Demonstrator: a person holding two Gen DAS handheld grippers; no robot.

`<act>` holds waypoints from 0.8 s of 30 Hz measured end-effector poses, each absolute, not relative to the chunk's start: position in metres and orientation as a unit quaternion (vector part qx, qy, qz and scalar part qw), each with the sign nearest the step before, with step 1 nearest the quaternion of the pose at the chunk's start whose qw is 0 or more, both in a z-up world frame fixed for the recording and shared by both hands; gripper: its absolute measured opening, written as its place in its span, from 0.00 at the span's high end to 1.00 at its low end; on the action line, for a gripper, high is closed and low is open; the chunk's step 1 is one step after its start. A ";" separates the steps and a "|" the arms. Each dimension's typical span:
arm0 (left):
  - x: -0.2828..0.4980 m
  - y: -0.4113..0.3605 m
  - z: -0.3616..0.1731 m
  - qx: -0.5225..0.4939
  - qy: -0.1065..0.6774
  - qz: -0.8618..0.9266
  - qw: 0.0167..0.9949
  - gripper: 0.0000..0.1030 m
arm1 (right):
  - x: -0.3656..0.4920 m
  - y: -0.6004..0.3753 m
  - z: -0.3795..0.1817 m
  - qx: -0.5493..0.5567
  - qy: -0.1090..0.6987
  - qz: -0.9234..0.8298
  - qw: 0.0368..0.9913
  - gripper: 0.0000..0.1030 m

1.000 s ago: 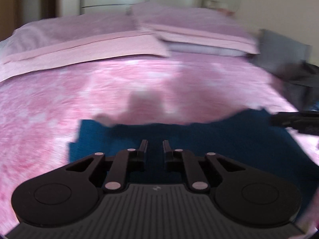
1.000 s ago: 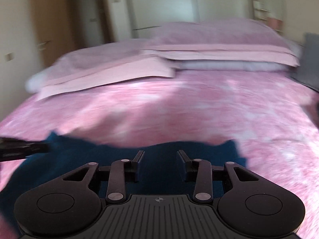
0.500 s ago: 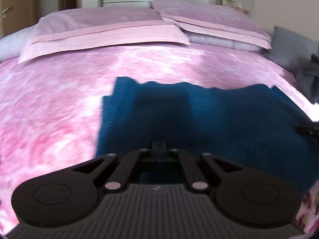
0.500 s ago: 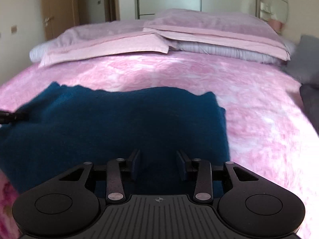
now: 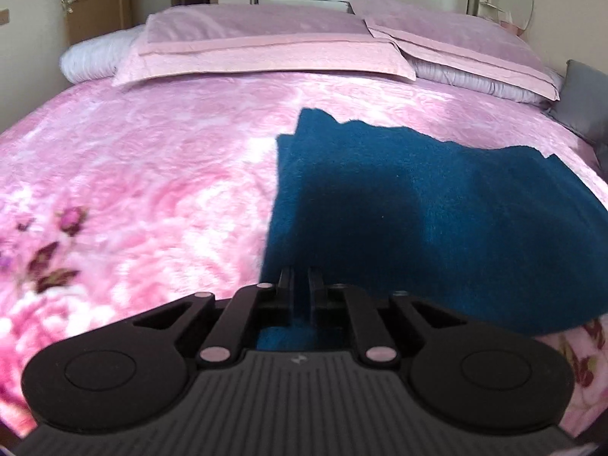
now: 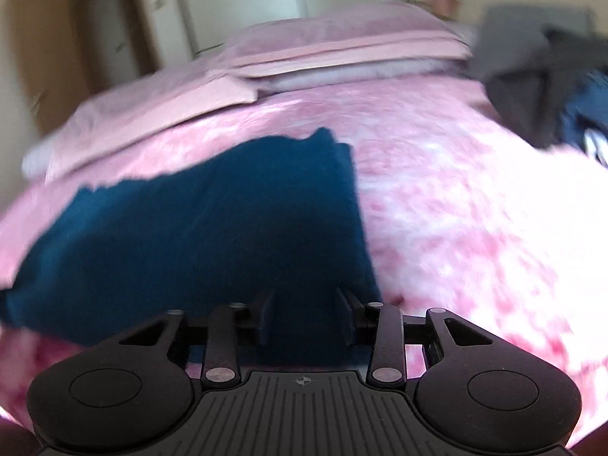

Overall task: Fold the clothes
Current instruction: 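Release the folded sweater and pull both grippers back above it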

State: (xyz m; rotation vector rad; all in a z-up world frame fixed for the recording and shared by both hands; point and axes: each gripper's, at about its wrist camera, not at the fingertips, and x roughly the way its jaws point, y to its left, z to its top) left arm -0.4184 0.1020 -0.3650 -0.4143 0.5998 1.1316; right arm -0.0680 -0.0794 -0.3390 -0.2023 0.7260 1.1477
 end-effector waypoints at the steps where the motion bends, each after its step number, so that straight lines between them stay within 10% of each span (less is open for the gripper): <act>1: -0.420 0.098 -0.361 -0.189 0.272 0.530 0.781 0.93 | -0.070 -0.084 -0.333 -0.085 0.334 0.524 0.779 0.63; 24: -0.405 -0.002 -0.361 -0.198 0.346 0.535 0.745 0.78 | -0.154 -0.129 -0.327 -0.107 0.388 0.506 0.763 0.63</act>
